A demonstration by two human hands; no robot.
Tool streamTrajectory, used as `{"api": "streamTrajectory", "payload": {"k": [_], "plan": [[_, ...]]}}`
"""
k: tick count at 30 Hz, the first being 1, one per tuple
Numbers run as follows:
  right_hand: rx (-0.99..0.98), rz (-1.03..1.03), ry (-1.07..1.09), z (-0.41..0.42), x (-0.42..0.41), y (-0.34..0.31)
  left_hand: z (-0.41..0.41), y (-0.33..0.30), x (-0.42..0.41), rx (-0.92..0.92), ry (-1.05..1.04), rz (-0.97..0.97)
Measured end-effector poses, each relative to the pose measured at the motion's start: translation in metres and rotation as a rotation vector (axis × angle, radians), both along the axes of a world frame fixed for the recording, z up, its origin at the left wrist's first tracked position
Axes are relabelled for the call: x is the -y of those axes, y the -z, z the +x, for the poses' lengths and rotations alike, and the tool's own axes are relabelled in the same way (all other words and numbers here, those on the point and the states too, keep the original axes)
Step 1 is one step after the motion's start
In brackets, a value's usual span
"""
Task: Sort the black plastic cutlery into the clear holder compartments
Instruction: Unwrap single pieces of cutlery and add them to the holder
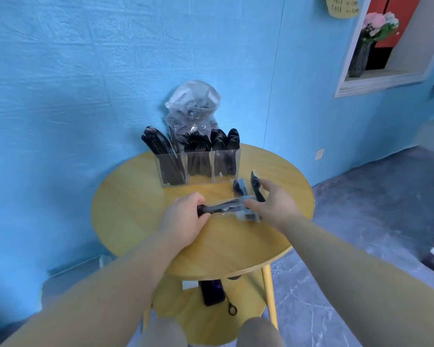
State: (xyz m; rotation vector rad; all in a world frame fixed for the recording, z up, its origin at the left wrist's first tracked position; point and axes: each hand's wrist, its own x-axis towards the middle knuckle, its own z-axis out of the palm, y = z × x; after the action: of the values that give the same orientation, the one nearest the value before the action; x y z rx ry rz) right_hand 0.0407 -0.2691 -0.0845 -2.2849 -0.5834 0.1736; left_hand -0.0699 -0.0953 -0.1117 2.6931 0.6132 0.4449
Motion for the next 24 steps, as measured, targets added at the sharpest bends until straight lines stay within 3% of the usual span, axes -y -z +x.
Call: {"api": "streamTrajectory", "payload": {"k": [2,6,10,16,20,24], "plan": [[0.173,-0.032,0.059,0.0,-0.001,0.005,-0.006,0.007,-0.011,0.026,-0.021,-0.021],[0.474,0.165,0.051,-0.019,-0.014,0.014,-0.014,0.011,-0.025,0.124,-0.033,-0.033],[0.418,0.063,-0.127,-0.042,-0.046,0.027,-0.019,0.014,-0.034,0.111,-0.035,0.015],[0.46,-0.016,-0.018,-0.038,-0.066,0.042,-0.023,0.017,-0.04,0.176,-0.076,-0.097],[0.476,-0.071,-0.074,-0.034,-0.067,0.045,-0.023,0.016,-0.041,0.233,-0.058,-0.19],[0.545,0.113,-0.065,-0.033,-0.068,0.05,-0.023,0.019,-0.041,0.247,-0.051,-0.187]]}}
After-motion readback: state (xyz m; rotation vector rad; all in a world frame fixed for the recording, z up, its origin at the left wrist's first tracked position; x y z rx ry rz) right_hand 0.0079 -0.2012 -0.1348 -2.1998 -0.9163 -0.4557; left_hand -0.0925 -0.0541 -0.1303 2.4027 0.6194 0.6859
